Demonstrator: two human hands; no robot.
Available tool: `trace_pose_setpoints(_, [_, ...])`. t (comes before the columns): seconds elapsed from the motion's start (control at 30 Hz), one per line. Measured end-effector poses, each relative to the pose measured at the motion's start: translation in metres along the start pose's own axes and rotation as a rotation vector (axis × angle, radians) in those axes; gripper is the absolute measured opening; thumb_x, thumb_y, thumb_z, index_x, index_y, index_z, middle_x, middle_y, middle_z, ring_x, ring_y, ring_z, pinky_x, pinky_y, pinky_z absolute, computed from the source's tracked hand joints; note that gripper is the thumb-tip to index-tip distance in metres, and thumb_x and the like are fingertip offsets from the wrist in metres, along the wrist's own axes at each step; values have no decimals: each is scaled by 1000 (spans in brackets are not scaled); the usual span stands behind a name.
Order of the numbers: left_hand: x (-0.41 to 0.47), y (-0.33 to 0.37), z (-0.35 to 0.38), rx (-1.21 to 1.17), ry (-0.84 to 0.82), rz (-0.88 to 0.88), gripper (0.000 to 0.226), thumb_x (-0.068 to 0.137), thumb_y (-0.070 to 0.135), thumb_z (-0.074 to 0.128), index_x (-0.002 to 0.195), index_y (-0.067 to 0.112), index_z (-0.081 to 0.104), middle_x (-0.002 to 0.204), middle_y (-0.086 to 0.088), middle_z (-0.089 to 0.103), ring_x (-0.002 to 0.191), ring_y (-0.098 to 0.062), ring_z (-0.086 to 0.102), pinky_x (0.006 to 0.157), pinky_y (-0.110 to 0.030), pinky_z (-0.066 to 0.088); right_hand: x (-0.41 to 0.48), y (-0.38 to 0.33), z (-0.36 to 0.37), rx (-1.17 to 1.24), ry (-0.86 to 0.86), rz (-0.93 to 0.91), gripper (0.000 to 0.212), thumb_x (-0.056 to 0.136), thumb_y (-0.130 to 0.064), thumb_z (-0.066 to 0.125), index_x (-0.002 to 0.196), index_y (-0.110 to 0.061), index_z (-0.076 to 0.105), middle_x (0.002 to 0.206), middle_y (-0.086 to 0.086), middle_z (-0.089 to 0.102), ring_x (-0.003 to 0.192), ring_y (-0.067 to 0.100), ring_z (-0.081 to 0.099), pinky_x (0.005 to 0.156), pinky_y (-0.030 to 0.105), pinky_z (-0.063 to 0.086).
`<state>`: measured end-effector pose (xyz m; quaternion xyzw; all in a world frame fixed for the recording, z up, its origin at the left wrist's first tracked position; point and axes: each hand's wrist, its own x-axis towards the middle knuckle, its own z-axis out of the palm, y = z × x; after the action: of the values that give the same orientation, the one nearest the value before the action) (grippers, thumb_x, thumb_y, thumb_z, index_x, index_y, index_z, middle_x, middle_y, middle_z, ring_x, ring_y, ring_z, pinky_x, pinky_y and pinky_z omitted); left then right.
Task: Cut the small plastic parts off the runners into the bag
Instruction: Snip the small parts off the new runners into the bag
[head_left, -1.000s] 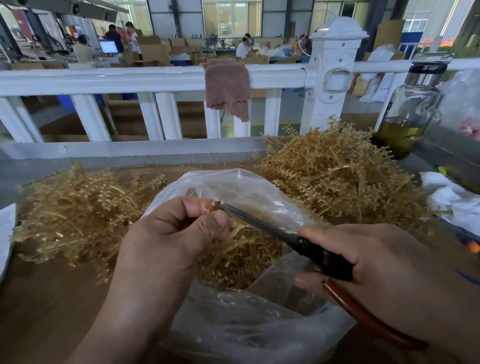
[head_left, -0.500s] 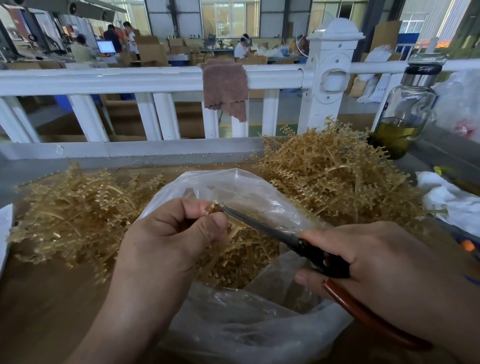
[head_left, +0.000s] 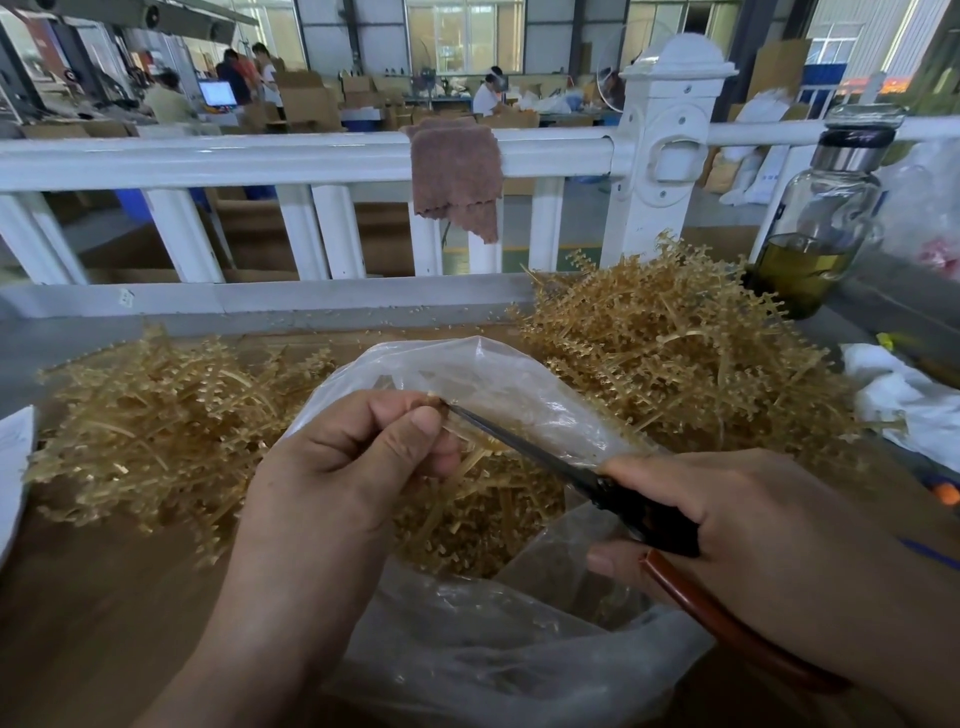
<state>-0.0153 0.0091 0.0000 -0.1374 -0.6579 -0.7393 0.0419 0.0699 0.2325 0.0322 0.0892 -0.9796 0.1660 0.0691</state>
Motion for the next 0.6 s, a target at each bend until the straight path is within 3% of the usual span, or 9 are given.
trace_pose_setpoints(0.27, [-1, 1, 1, -21, -38, 43, 11, 75, 31, 70, 77, 22, 76, 75, -9, 74, 69, -16, 72, 65, -18, 56, -2, -1, -2, 18, -1, -9, 57, 73, -82, 40, 102, -38, 62, 79, -16, 64, 76, 4, 61, 69, 25, 47])
trace_pose_setpoints(0.6, [-1, 1, 1, -2, -49, 55, 18, 71, 36, 78, 79, 21, 76, 77, -9, 75, 73, -19, 73, 68, -20, 57, -1, -3, -3, 28, 34, -49, 56, 74, -78, 46, 102, -36, 70, 79, -21, 67, 71, 1, 63, 60, 22, 50])
